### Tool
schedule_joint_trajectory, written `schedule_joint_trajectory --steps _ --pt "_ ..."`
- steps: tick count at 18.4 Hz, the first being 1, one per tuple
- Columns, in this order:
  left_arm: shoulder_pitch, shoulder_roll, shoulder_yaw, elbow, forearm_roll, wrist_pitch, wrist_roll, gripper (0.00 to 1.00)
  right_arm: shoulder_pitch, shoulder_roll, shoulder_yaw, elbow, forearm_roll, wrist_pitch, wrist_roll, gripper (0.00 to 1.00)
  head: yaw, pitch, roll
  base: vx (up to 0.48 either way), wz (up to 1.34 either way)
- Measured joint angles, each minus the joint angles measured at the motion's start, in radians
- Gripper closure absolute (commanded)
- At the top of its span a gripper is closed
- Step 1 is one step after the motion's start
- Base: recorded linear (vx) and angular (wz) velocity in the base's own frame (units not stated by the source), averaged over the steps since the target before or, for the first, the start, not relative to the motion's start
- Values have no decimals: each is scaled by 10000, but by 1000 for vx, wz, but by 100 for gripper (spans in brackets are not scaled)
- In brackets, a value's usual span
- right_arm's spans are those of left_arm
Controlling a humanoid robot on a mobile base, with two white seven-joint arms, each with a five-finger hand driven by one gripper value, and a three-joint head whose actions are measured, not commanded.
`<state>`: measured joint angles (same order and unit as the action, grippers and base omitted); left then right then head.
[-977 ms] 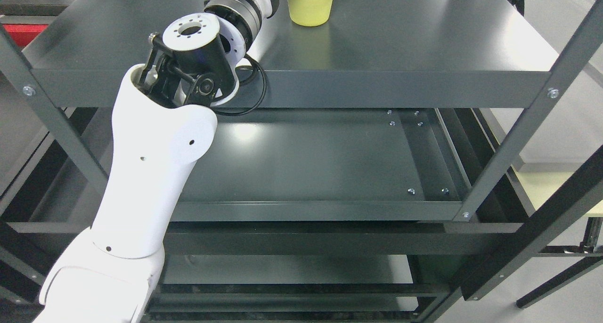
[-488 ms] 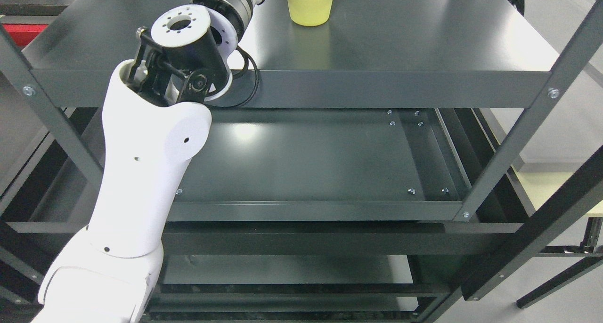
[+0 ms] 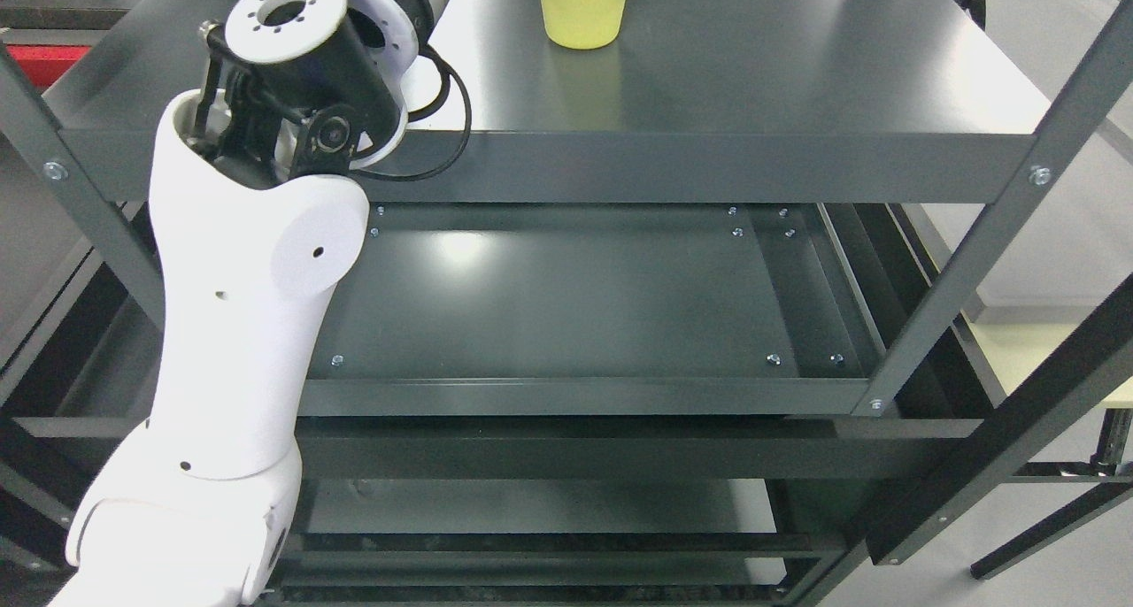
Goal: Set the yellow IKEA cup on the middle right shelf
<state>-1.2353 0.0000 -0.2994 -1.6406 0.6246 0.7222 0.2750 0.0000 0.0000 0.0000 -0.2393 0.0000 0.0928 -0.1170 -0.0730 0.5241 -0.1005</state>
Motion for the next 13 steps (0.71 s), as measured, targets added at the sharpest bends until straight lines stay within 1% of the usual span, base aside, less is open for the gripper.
schedule_joint_trajectory --steps 4,6,11,13 --pt "-1 0 202 -163 127 780 -2397 5 0 0 0 0 0 0 0 1 0 0 0 0 0" --pt "10 0 279 -224 240 969 -3733 5 0 0 0 0 0 0 0 1 0 0 0 0 0" --pt "257 0 378 -416 494 1277 -8049 6 0 0 0 0 0 0 0 1 0 0 0 0 0" --pt "488 0 326 -525 542 1685 -9593 6 0 0 0 0 0 0 0 1 0 0 0 0 0"
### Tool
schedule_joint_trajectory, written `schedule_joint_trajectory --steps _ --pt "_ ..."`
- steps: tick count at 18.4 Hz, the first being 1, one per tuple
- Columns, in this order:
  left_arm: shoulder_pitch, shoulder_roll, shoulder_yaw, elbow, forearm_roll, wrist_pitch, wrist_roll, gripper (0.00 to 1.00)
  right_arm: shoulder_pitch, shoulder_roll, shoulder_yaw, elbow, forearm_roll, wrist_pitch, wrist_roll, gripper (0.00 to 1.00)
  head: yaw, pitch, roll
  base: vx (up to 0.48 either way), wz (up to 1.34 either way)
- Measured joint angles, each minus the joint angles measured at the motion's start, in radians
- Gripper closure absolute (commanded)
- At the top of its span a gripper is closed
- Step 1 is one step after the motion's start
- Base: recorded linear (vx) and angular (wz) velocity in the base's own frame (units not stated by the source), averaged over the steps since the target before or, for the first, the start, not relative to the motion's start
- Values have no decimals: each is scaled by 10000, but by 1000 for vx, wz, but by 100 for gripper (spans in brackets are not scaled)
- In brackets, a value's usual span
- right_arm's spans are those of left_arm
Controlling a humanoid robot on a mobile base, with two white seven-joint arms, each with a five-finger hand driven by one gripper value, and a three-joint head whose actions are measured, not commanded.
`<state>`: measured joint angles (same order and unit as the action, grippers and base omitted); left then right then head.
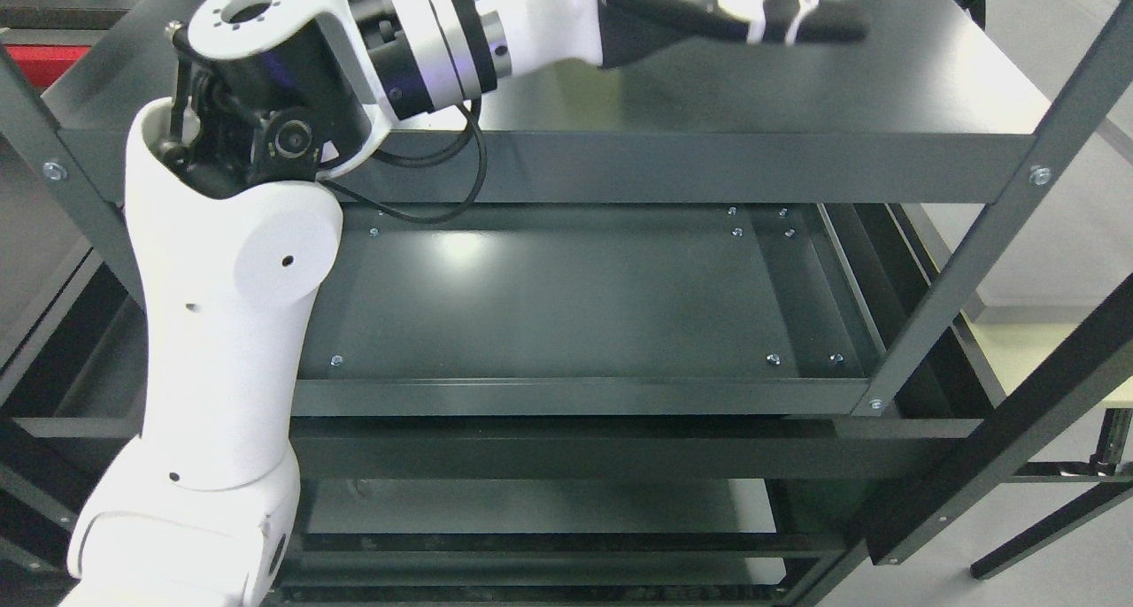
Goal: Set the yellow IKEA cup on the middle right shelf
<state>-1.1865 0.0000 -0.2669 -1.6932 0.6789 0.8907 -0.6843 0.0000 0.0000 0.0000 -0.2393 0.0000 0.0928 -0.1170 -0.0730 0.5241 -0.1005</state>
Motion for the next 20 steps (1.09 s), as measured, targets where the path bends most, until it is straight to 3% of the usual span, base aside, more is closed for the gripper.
schedule_joint_trajectory --steps 4,11,16,20 --pt "681 0 -387 -237 59 440 -1788 4 0 0 0 0 0 0 -1 1 0 0 0 0 0" --pt "2450 0 -1521 -325 -690 513 -1760 2 0 0 0 0 0 0 -1 1 0 0 0 0 0" --pt "4400 1 -2038 -31 -2246 -1458 -421 1 0 0 0 0 0 0 -3 0 0 0 0 0 0" --pt "5845 0 -2252 340 -3335 -4600 2444 1 0 0 0 0 0 0 -3 0 0 0 0 0 0"
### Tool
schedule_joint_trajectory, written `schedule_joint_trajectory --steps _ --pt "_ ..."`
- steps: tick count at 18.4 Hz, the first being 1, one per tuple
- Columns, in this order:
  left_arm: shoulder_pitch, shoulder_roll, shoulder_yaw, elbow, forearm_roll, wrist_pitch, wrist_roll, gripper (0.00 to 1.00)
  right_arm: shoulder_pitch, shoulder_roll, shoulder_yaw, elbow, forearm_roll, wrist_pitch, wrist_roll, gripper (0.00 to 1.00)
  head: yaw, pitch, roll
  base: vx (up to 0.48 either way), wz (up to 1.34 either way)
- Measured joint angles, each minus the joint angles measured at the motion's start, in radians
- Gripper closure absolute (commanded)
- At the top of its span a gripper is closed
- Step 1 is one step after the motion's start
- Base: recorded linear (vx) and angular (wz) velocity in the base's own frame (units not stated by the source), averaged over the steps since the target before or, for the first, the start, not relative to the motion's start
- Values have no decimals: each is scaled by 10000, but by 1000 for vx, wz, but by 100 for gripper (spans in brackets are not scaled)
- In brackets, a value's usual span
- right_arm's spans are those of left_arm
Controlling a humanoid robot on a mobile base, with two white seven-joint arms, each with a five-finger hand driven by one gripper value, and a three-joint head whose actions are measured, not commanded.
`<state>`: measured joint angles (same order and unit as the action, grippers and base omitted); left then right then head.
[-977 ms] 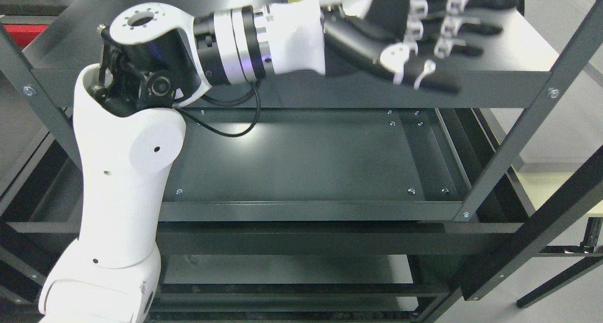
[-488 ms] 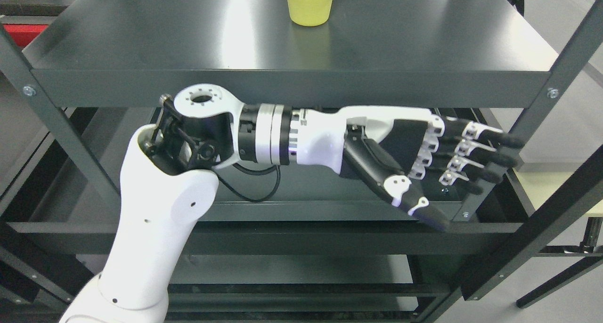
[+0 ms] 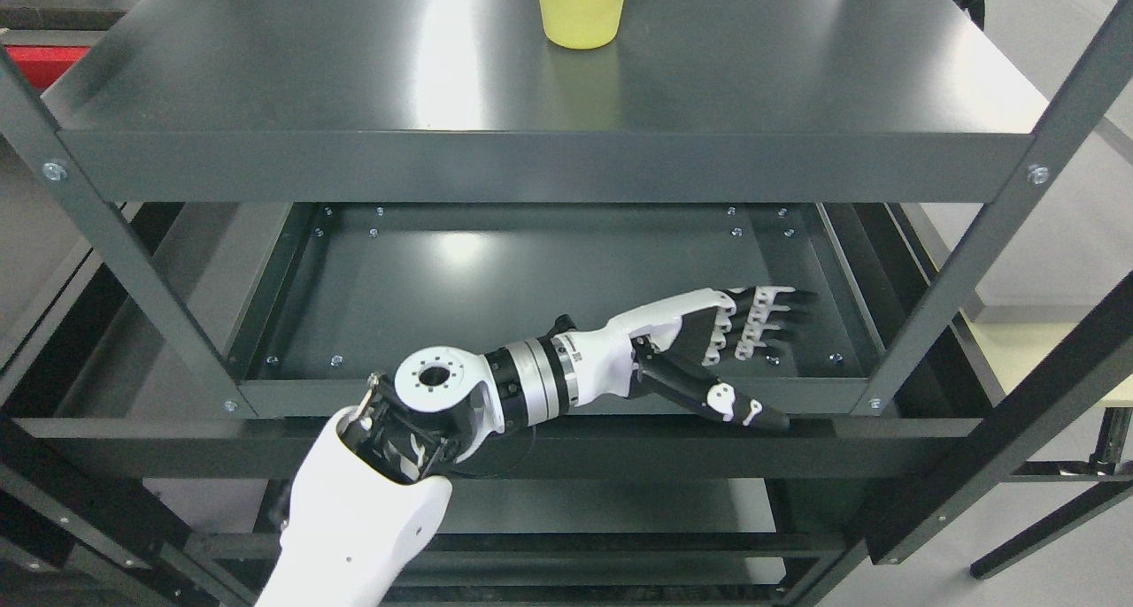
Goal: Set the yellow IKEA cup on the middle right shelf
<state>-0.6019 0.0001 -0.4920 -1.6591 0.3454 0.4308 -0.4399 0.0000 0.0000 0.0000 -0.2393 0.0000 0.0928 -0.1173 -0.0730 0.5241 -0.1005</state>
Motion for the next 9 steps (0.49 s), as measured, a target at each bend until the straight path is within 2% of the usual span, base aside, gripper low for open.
schedule_joint_trajectory --steps 4,6,9 --pt "922 0 75 430 -824 -3078 2977 1 0 0 0 0 0 0 0 0 0 0 0 0 0" --pt "1263 0 266 583 -1094 -3905 4202 1 0 0 0 0 0 0 0 1 0 0 0 0 0" --pt "1765 0 726 758 -1368 -4855 4988 1 0 0 0 0 0 0 0 1 0 0 0 0 0"
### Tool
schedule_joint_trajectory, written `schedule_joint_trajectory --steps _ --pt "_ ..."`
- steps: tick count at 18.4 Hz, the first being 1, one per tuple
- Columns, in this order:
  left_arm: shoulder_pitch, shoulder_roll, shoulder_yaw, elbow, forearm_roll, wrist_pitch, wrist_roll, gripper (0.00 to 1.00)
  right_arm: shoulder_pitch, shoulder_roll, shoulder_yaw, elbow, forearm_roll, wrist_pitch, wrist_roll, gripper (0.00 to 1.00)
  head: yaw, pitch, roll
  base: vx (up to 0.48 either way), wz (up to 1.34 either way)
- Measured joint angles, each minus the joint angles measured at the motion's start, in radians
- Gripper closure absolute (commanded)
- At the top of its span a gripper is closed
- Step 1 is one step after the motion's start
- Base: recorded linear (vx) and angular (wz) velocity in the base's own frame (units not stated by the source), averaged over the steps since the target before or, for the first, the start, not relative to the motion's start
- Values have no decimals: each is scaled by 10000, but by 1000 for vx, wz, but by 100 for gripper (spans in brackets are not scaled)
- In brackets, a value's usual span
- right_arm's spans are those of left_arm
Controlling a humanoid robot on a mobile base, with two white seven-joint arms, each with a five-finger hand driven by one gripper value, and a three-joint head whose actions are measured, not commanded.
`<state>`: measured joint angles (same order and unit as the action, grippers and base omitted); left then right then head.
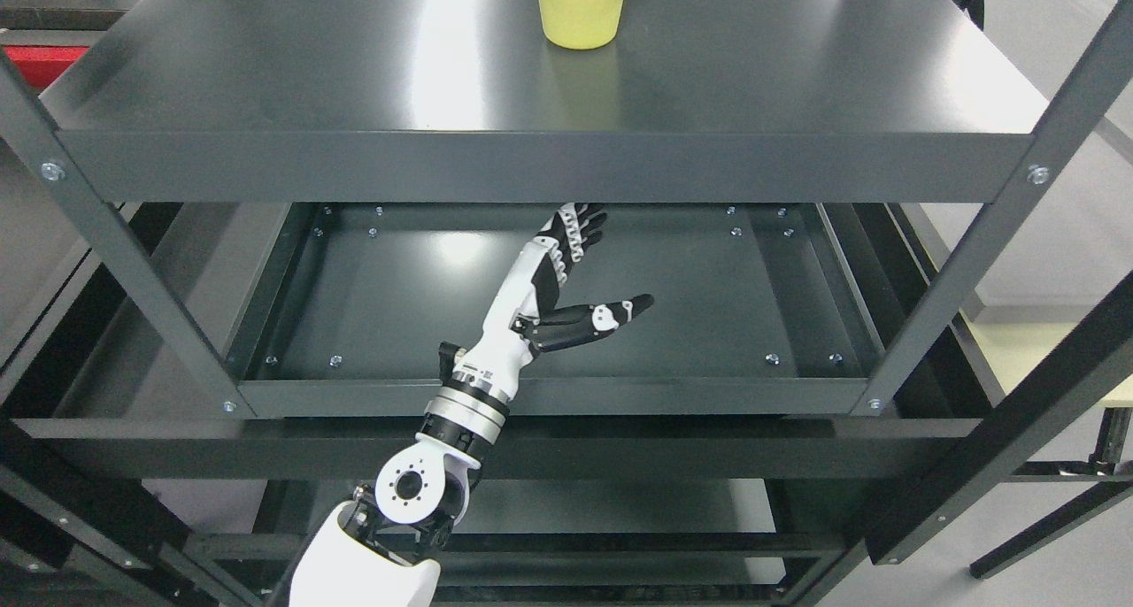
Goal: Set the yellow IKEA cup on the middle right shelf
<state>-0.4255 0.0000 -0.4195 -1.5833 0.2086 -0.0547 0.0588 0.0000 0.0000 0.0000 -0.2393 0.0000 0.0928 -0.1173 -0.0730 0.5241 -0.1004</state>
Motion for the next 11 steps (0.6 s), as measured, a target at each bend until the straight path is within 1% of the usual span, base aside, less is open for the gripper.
schedule_joint_trajectory --steps 2,3,4,6,8,11 --pt "387 0 266 -19 -99 -173 153 1 0 0 0 0 0 0 0 1 0 0 0 0 0" --pt "609 0 420 -86 -137 -49 181 1 0 0 0 0 0 0 0 1 0 0 0 0 0" --pt "826 0 588 -187 -169 255 181 2 1 0 0 0 0 0 0 1 0 0 0 0 0" --pt "1144 0 873 -441 -210 764 113 6 0 0 0 0 0 0 0 1 0 0 0 0 0" --pt "1378 0 1178 -690 -241 1124 -167 6 0 0 0 0 0 0 0 0 0 0 0 0 0" --pt "1586 0 1680 -1000 -270 1490 -629 3 0 0 0 0 0 0 0 1 0 0 0 0 0"
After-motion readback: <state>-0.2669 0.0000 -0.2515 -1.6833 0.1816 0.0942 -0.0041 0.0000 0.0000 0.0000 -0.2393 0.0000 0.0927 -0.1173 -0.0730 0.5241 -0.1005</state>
